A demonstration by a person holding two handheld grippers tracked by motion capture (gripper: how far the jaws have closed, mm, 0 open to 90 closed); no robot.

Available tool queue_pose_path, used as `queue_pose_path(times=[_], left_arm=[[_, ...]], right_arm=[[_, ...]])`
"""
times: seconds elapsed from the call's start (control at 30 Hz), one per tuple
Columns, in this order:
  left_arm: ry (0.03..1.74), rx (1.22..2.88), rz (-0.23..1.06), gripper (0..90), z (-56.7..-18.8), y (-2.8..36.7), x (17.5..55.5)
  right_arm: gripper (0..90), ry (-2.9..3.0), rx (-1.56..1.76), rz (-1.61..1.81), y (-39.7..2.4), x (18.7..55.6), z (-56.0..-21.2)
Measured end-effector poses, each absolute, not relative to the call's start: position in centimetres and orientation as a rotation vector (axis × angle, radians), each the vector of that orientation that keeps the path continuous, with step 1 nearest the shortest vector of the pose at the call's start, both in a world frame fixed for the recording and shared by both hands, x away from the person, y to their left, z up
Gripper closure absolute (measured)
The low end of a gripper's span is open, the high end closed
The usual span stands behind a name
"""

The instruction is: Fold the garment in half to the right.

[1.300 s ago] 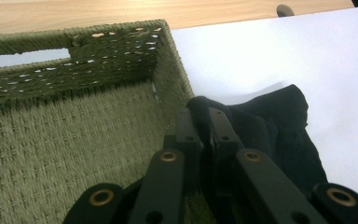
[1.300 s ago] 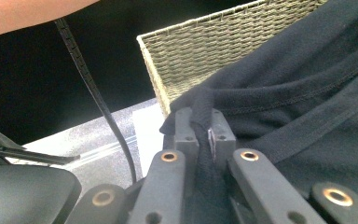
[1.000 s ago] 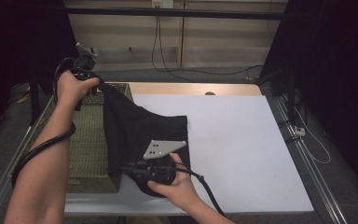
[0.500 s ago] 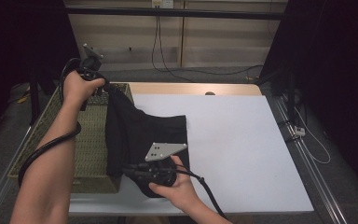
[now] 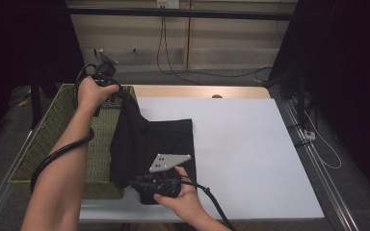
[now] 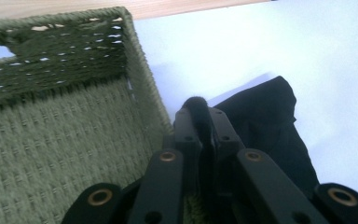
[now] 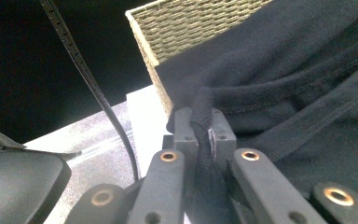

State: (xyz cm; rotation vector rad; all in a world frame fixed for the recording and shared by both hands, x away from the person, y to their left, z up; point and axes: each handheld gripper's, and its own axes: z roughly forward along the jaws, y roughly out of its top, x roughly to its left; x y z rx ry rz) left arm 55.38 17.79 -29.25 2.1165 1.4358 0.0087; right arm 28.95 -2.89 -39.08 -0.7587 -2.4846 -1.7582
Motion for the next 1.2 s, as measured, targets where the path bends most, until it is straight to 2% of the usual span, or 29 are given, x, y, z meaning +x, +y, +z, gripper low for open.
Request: queue_pose_path(times=[0.5, 1.2], left_arm=[[1.399, 2.081, -0.051, 84.6, -30.2, 16.5, 55.2], [1.374, 2.084, -0.055, 84.4, -30.2, 15.1, 55.1]], right_arm=[[86.1, -2.490, -0.789, -1.736, -3.8, 28.5, -39.9], [86.1, -2.492, -0.797, -1.750, -4.5, 28.2, -39.6]])
